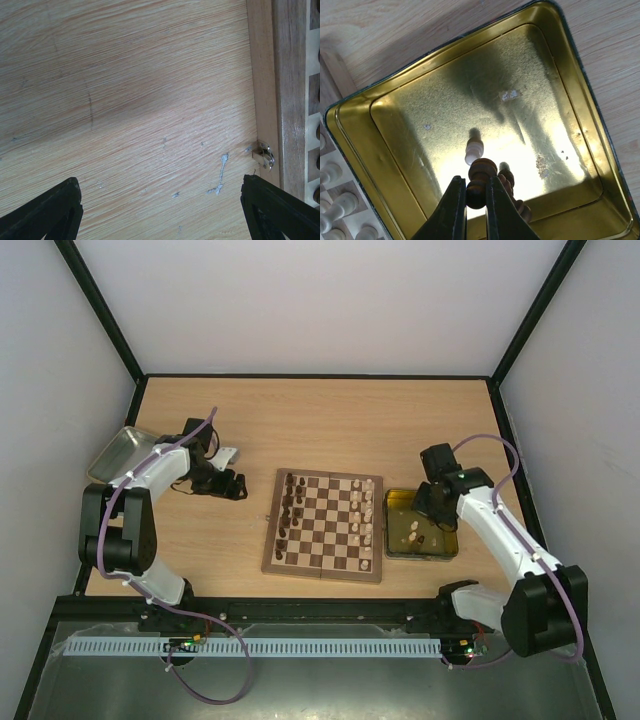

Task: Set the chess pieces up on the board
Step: Pick up the chess piece from the storage box, then place the chess piece on the chessboard, then pick up the chess piece from the chessboard.

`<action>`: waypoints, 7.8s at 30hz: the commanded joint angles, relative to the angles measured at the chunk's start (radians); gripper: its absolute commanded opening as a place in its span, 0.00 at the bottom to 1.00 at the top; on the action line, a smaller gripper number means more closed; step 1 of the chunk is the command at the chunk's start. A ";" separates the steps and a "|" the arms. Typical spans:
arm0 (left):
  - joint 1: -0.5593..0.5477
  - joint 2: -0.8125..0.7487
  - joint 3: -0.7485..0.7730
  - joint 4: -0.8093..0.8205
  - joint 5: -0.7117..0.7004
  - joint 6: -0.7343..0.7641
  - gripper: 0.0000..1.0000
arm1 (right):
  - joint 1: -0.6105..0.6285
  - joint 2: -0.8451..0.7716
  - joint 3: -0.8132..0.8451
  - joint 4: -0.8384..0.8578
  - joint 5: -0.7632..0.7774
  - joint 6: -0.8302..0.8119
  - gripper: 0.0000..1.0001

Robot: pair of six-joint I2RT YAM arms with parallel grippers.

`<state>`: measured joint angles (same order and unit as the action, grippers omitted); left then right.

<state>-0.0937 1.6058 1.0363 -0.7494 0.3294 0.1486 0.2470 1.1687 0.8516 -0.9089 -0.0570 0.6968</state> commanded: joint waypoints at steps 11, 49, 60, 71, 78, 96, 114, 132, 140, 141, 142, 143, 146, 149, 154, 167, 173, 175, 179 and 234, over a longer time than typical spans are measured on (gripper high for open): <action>-0.005 -0.016 -0.007 -0.011 0.008 -0.003 0.87 | 0.295 0.105 0.260 -0.060 -0.033 0.097 0.02; 0.046 -0.081 0.027 -0.061 0.252 0.028 0.77 | 0.668 0.463 0.676 -0.051 -0.066 0.150 0.02; 0.050 -0.074 0.015 -0.045 0.219 0.019 0.78 | 0.745 0.517 0.603 -0.095 -0.075 0.095 0.02; 0.061 -0.063 0.009 -0.038 0.189 0.017 0.79 | 0.806 0.609 0.600 -0.055 -0.120 0.073 0.02; 0.070 -0.063 0.008 -0.037 0.184 0.014 0.80 | 0.807 0.670 0.624 -0.025 -0.122 0.057 0.03; 0.074 -0.063 0.008 -0.034 0.174 0.012 0.80 | 0.807 0.779 0.688 0.027 -0.142 0.030 0.05; 0.075 -0.061 0.007 -0.035 0.171 0.011 0.81 | 0.806 0.798 0.684 0.041 -0.162 0.023 0.05; 0.078 -0.060 0.007 -0.034 0.171 0.012 0.81 | 0.807 0.800 0.684 0.041 -0.171 0.020 0.15; 0.078 -0.058 0.006 -0.033 0.171 0.011 0.81 | 0.806 0.791 0.690 0.030 -0.167 0.017 0.15; 0.078 -0.058 0.007 -0.033 0.170 0.012 0.81 | 0.805 0.787 0.694 0.023 -0.162 0.018 0.15; 0.078 -0.058 0.007 -0.033 0.170 0.011 0.81 | 0.806 0.781 0.698 0.016 -0.154 0.018 0.15; 0.078 -0.058 0.006 -0.033 0.168 0.011 0.81 | 0.806 0.773 0.703 0.007 -0.148 0.018 0.15; 0.078 -0.058 0.006 -0.033 0.169 0.011 0.81 | 0.805 0.745 0.718 -0.035 -0.116 0.015 0.16; 0.080 -0.058 0.007 -0.033 0.168 0.011 0.81 | 0.797 0.711 0.727 -0.079 -0.077 0.014 0.21; 0.080 -0.059 0.006 -0.033 0.166 0.012 0.82 | 0.723 0.644 0.748 -0.122 -0.039 0.011 0.31; 0.087 -0.073 0.005 -0.029 0.158 0.007 0.83 | 0.512 0.695 0.655 0.073 -0.221 0.020 0.31; 0.090 -0.072 0.005 -0.028 0.160 0.008 0.83 | 0.494 0.721 0.608 0.193 -0.328 0.078 0.30; 0.090 -0.070 0.004 -0.028 0.161 0.008 0.83 | 0.490 0.727 0.591 0.217 -0.346 0.091 0.30; 0.091 -0.069 0.004 -0.029 0.163 0.009 0.83 | 0.478 0.724 0.552 0.275 -0.371 0.116 0.30; 0.092 -0.045 0.005 -0.030 0.158 0.012 0.83 | 0.380 0.718 0.361 0.610 -0.570 0.222 0.26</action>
<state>-0.0097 1.5501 1.0477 -0.7692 0.4908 0.1638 0.6315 1.8660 1.2022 -0.3088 -0.6224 0.9215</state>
